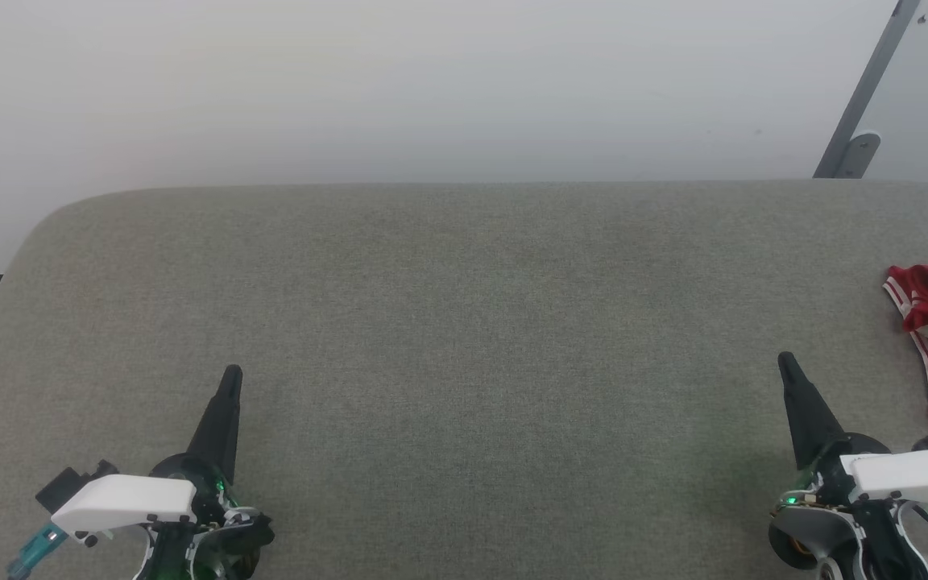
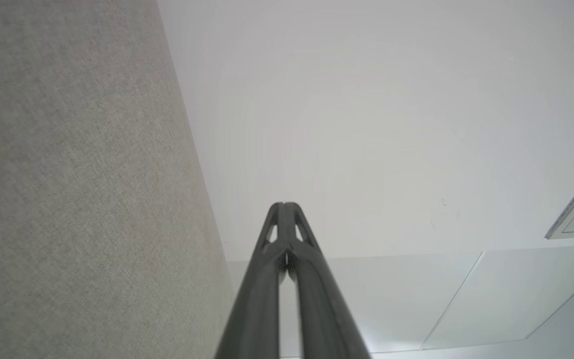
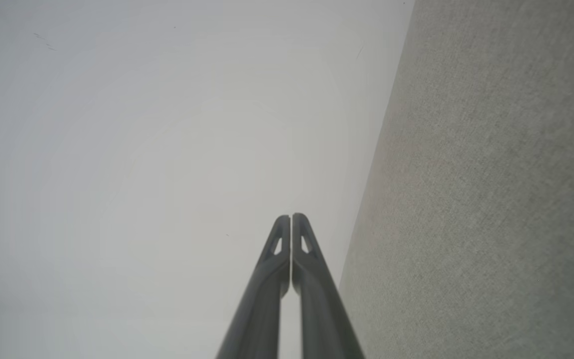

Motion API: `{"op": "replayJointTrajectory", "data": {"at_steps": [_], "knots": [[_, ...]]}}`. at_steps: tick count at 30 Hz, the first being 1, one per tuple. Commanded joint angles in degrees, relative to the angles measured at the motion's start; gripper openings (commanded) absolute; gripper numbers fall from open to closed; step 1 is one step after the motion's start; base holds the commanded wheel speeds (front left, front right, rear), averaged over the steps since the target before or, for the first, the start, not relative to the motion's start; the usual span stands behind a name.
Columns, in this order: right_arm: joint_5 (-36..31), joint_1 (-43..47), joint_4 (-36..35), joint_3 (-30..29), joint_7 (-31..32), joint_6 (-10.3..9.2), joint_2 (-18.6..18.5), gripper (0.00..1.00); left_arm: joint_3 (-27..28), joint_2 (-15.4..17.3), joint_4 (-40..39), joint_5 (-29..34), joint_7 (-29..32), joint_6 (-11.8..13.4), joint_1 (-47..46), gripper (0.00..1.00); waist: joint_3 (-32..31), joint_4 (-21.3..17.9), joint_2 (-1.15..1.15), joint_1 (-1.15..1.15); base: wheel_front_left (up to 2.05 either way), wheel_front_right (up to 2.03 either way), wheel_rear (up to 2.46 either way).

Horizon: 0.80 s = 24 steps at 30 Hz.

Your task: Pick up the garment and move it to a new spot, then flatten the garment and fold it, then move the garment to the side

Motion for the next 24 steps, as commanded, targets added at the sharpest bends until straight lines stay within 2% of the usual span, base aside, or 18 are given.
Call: {"op": "replayJointTrajectory", "data": {"at_steps": [1,24], "knots": [[0.2,-0.4,-0.3,0.0,0.2,0.0,0.2,0.0,0.0,-0.1,0.0,-0.2,0.2,-0.3,-0.7,0.0,0.0,0.0,0.0,0.0,0.0,0.0,0.0],[0.2,-0.4,-0.2,0.0,0.2,0.0,0.2,0.0,0.0,-0.1,0.0,-0.2,0.2,-0.3,-0.7,0.0,0.0,0.0,0.0,0.0,0.0,0.0,0.0]]}}
